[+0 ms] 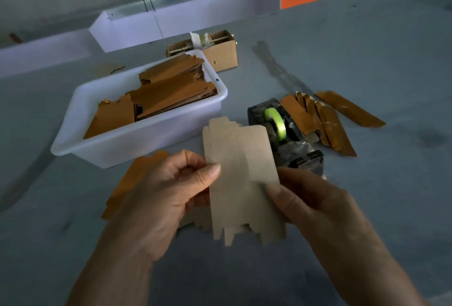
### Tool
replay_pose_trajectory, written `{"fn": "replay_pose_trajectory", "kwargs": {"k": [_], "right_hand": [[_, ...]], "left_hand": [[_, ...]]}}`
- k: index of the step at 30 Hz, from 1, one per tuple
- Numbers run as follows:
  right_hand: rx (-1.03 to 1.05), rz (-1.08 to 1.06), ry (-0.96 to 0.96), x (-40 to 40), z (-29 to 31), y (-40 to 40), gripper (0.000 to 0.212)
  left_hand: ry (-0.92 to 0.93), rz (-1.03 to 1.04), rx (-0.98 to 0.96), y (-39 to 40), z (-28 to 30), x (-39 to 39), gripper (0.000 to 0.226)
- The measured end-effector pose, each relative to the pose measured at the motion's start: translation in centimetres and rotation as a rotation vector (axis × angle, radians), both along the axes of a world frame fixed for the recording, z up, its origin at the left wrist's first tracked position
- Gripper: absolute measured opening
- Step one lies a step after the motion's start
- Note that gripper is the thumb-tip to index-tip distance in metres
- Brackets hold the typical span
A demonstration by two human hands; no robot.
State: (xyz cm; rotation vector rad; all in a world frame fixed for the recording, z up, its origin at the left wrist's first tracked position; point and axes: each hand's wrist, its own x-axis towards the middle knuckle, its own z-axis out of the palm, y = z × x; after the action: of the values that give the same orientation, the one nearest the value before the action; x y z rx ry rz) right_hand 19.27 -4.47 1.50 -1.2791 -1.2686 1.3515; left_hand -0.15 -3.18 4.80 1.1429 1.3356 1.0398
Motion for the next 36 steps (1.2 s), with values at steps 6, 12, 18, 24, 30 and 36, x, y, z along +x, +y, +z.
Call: {"fn": "replay_pose_trajectory", "kwargs": {"k": [6,12,18,24,30,36], "right_hand": [[-0.11,-0.085,0.118,-2.2,-1.8,1.2,0.025],[-0.118,-0.041,0.256,-2.6,-2.1,1.1,0.017],[-0.155,-0.009,0.444,-2.3,-2.0,0.6,0.005],[-0.142,0.024,0.457,-1.6,-2.1,0.4,0.007],[0.15,-0.142,-0.189,-2.1,-1.9,-0.2,0.015],[0.374,-0.098,-0.263,-3.4,-1.6,-1.3,0.033]], "left_hand": [[0.364,0.231,0.053,0.7,-1.2,0.4,0.009],[0.148,0.216,0.001,-0.2,-0.8,1.0,0.036],[0.182,0.202,-0.027,-0.7,-1.7,2.7,0.026],[0.099,0.137,-0.031,-0.9,-2.1,3.0,0.028],[0.2,0.222,0.044,-0.7,-2.4,3.9,0.022],[0.166,0.247,0.031,-1.0,-2.1,5.1,0.008]]}}
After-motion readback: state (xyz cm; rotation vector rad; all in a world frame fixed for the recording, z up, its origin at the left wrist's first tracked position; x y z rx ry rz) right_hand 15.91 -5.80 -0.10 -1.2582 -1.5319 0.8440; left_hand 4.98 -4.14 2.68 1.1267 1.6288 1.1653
